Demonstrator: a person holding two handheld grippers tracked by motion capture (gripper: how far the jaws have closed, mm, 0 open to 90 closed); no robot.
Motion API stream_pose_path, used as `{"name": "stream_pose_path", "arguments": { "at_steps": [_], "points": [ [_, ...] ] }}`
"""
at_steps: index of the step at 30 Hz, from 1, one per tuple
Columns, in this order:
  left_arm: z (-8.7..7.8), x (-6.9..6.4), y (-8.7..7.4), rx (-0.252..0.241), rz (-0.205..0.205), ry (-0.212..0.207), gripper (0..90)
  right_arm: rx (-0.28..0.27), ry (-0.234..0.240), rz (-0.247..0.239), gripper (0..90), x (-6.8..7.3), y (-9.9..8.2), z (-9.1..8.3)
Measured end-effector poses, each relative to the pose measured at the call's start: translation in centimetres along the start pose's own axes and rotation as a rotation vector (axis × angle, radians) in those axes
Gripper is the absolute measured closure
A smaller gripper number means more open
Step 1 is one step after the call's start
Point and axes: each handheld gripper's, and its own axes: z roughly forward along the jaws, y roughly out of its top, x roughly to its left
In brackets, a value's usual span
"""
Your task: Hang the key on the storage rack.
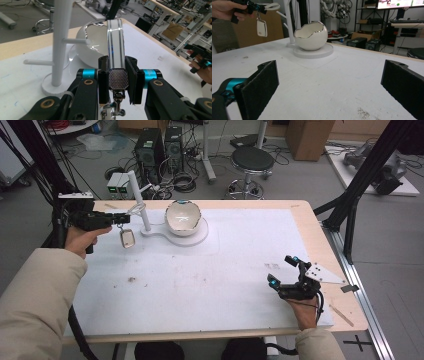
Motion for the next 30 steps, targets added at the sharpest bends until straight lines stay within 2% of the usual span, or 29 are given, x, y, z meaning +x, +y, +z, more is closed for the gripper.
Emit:
{"name": "stream_pose_path", "arguments": {
  "at_steps": [3, 5, 10, 14, 18, 23, 30],
  "points": [
    [0.1, 0.6, -0.2, 0.000, -0.018, 0.012, 74.3, -0.003, -0.010, -0.008, 0.5, -0.1, -0.3, 0.0],
    [0.2, 1.0, -0.3, 0.009, -0.028, 0.018, 74.3, 0.001, -0.014, 0.007, 0.4, -0.1, -0.4, 0.0],
    [0.4, 1.7, -0.6, 0.009, -0.044, 0.033, 74.2, 0.006, -0.022, 0.008, 0.5, -0.2, -0.8, -0.2],
    [0.5, 2.2, -0.8, 0.016, -0.060, 0.043, 74.2, -0.011, -0.025, -0.004, 0.5, -0.3, -0.9, -0.2],
    [0.6, 2.5, -0.9, 0.021, -0.072, 0.058, 74.2, -0.020, -0.031, 0.004, 0.5, -0.4, -0.9, -0.2],
    [0.8, 2.8, -1.1, 0.033, -0.072, 0.073, 74.2, -0.018, -0.034, 0.008, 0.4, -0.5, -0.9, -0.2],
    [1.5, 3.1, -1.4, 0.041, -0.047, 0.094, 74.0, -0.010, -0.022, 0.003, 0.5, -0.4, -1.2, 0.4]
  ]
}}
